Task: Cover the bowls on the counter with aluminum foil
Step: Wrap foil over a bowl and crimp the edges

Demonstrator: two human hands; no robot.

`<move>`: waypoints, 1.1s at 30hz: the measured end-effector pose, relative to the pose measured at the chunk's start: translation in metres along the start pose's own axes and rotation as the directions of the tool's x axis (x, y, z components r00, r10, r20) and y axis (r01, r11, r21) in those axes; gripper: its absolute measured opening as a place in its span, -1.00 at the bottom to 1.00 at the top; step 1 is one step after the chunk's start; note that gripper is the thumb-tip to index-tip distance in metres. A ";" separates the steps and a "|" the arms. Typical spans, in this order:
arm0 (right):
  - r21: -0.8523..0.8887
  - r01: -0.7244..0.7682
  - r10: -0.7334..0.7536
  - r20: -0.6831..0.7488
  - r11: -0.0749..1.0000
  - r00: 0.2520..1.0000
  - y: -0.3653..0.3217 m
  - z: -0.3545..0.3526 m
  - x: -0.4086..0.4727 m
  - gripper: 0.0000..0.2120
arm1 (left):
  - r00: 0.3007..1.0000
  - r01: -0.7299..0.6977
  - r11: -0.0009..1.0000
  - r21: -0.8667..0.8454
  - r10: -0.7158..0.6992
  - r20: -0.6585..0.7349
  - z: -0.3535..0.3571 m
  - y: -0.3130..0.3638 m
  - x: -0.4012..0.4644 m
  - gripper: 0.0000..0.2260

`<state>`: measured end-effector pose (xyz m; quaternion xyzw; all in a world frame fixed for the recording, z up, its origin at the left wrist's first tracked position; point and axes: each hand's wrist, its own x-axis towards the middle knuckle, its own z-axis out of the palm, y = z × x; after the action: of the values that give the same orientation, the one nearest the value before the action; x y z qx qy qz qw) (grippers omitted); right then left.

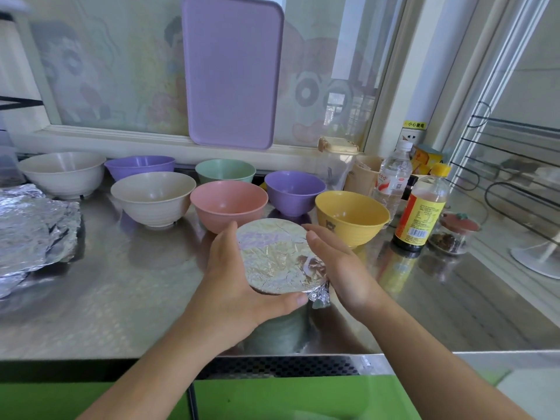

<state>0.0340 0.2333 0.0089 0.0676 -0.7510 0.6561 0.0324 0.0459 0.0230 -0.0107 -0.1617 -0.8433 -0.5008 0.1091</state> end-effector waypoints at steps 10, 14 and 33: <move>-0.119 -0.026 0.036 0.084 0.993 0.996 -0.020 -0.002 0.028 -0.75 | 0.990 0.009 0.999 -0.040 -0.003 0.140 -0.019 -0.001 0.007 0.26; -0.071 -0.067 0.071 0.061 0.995 0.996 -0.014 -0.003 0.026 -0.71 | 0.971 0.066 0.998 0.021 -0.069 0.227 -0.033 -0.003 0.012 0.46; -0.027 -0.074 0.073 -0.047 0.997 0.996 0.008 0.004 0.000 -0.54 | 0.996 -0.088 0.914 0.397 0.089 0.014 -0.005 0.017 -0.003 0.23</move>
<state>0.0333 0.2304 0.0000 0.0245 -0.7614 0.6473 0.0266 0.0551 0.0257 0.0044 -0.1732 -0.9188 -0.3144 0.1640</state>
